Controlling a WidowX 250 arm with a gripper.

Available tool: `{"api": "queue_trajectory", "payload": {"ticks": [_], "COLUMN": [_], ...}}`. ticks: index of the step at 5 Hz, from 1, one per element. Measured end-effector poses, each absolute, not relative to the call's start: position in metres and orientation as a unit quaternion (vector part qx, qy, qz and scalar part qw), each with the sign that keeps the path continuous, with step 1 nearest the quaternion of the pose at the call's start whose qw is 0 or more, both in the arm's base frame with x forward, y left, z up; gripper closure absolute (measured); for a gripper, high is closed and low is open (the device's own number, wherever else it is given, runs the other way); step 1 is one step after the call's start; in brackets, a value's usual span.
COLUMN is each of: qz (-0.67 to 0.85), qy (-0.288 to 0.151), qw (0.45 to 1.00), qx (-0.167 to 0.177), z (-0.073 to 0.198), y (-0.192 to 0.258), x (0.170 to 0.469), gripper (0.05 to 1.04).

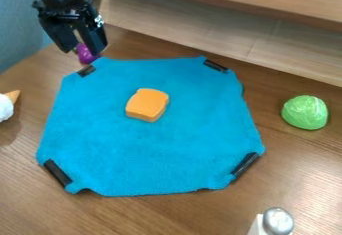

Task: Fold the cloth from the right to the left

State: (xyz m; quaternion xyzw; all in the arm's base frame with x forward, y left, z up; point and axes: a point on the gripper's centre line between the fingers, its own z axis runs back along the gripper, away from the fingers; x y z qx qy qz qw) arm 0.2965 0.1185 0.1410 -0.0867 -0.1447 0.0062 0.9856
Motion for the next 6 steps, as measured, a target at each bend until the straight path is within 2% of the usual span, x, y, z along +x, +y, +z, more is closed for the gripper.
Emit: {"api": "queue_trajectory", "payload": {"ticks": [1,3,4,6], "qz": [0.010,-0.063,-0.088,-0.148], "qy": [-0.130,-0.103,-0.074,-0.049], "qw": [0.987,0.987,0.987,0.981], "qx": [-0.095,-0.110,-0.108,-0.112], "z": [0.131,0.104,0.088,0.067], "y": [0.116,0.042,0.008,-0.067], "x": [0.296,0.315,0.320,0.319], "gripper": [0.084,0.084,0.084,0.084]}}
